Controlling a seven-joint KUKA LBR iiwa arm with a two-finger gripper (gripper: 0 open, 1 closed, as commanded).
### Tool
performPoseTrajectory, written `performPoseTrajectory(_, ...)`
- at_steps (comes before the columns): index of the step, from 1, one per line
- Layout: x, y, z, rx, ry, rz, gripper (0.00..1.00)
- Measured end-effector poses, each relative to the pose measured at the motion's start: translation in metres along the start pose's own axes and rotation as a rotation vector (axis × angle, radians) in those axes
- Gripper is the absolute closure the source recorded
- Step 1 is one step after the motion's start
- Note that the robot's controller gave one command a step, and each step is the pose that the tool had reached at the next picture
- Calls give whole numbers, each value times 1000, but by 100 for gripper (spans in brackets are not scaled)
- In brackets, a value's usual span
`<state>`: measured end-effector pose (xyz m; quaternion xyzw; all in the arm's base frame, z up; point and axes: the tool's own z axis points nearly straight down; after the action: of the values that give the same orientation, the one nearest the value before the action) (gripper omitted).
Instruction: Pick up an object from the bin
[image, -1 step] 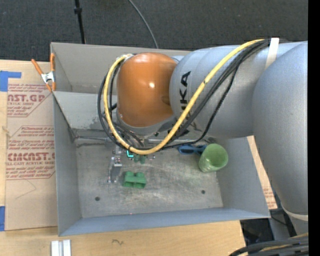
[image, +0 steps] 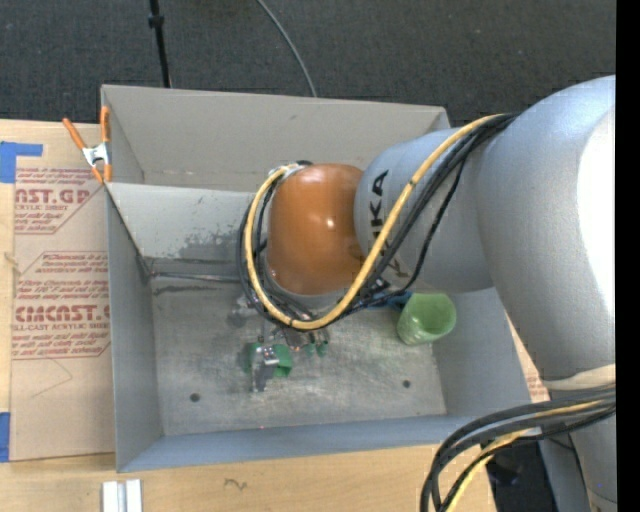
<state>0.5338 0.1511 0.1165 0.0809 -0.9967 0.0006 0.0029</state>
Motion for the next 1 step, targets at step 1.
performPoseTrajectory(1,6,-45,44,-7,-12,110,0)
